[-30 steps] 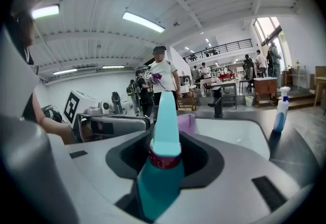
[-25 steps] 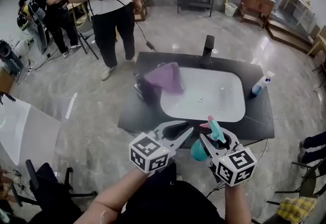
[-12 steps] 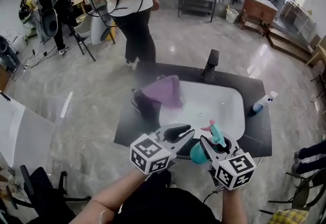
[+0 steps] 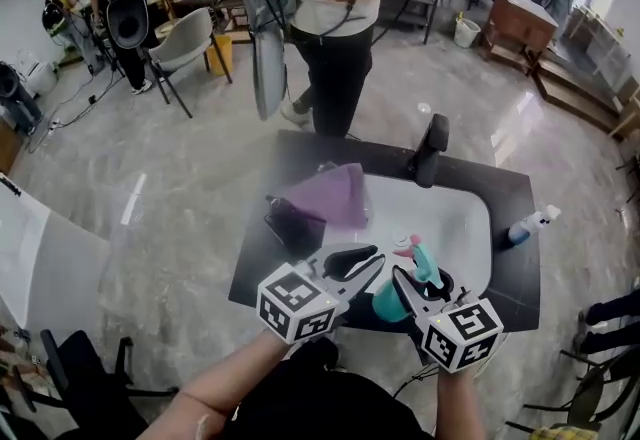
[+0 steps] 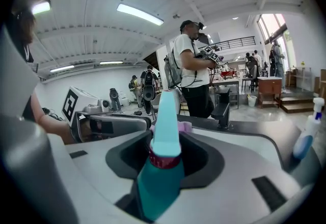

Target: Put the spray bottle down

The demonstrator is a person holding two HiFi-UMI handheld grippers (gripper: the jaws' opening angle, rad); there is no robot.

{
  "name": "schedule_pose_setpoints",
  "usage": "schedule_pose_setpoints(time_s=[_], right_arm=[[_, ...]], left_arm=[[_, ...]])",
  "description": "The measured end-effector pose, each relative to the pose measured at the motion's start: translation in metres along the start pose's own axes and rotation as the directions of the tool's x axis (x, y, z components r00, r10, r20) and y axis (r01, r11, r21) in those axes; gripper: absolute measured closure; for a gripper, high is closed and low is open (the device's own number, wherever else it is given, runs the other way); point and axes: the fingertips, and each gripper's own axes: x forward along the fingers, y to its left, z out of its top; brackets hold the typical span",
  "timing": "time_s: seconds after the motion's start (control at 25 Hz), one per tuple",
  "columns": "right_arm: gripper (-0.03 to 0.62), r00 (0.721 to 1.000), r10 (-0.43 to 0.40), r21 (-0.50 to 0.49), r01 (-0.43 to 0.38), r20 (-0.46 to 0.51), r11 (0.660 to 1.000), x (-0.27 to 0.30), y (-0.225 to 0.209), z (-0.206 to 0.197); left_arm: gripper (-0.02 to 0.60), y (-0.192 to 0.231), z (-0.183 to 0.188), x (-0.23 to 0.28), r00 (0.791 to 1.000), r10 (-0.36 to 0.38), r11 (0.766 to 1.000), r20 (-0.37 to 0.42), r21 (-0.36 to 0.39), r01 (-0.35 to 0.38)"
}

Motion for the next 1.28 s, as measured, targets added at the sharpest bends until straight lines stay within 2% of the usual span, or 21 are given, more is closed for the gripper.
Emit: schedule_pose_setpoints(time_s=[0.24, 0.72, 0.88, 1.28], right_arm=[[0.433, 1.0, 0.01, -0.013, -0.01, -0.009, 1.0, 0.03, -0.006, 0.016], [0.433, 1.0, 0.008, -0.017, -0.008, -0.026, 1.0, 0.079, -0.022, 0.033], [0.433, 1.0, 0.024, -0.034, -0.024, -0.015, 0.999, 0.089, -0.034, 0.041], [0.433, 0.988, 0.153, -0.079, -0.154, -0.021, 0.985, 0.121, -0.048, 0.06]], left_arm=[[0.519, 0.029, 0.013, -0.001, 1.0, 0.017, 1.0, -0.003, 0.018, -0.017], [0.519, 0.076, 0.031, 0.007, 0.999, 0.039, 0.999, 0.027, -0.01, -0.039], [0.519, 0.088, 0.032, 0.015, 0.995, 0.092, 0.996, 0.036, -0.011, -0.091], [0.52, 0.101, 0.046, 0.028, 0.975, 0.217, 0.976, 0.055, -0.014, -0.217]])
